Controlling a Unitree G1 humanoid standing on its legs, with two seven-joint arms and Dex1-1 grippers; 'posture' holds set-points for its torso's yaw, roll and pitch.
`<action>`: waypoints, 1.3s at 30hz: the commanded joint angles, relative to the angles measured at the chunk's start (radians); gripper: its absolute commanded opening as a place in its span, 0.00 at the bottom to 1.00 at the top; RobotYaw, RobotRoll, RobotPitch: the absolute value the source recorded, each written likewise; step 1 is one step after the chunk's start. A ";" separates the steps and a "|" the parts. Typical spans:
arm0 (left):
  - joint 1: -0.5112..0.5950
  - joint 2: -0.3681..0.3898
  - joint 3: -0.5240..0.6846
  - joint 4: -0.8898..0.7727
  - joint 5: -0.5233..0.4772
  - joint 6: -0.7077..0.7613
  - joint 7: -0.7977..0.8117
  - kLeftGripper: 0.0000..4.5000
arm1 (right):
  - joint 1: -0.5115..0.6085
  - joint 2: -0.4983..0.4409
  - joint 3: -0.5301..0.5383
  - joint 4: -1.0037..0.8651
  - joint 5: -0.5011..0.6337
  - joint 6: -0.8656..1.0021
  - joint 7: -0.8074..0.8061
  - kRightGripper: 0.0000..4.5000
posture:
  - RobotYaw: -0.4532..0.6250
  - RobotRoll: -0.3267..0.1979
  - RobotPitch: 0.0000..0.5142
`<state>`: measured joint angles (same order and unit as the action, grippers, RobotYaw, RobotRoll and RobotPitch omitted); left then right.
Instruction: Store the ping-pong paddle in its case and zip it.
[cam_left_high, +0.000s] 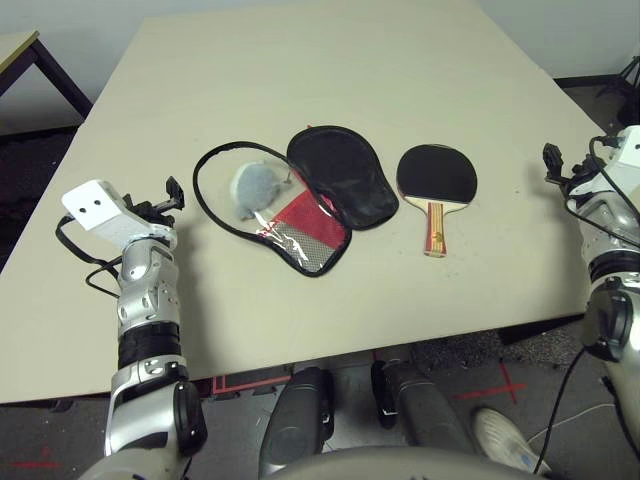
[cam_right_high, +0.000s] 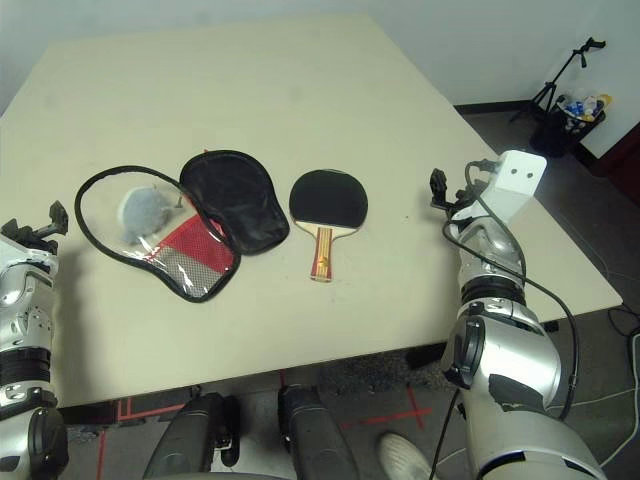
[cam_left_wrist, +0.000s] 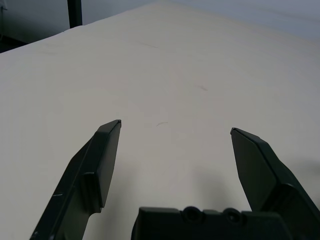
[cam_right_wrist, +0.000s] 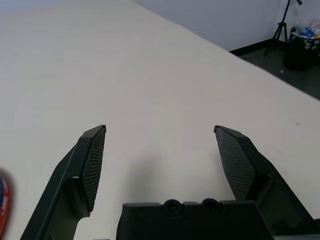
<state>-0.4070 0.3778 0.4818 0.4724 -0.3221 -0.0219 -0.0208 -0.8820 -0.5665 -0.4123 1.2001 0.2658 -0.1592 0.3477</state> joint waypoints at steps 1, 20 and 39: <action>0.014 -0.001 0.010 0.002 -0.002 0.005 0.010 1.00 | 0.008 0.007 0.000 0.017 -0.004 -0.003 -0.016 0.99 | 0.44 0.62 0.30; -0.273 0.214 -0.098 -0.026 -0.061 0.274 -0.287 1.00 | 0.014 -0.108 0.057 -0.671 0.065 0.938 -0.102 0.99 | 0.35 0.62 0.41; -0.369 0.005 -0.370 -0.143 -0.068 0.476 -0.531 1.00 | 0.068 0.365 0.101 -1.403 0.071 1.774 -0.423 0.99 | 0.24 0.62 0.29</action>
<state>-0.8019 0.3981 0.1400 0.3487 -0.3897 0.4309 -0.5335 -0.8251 -0.2204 -0.3262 -0.1807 0.3387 1.5843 -0.0550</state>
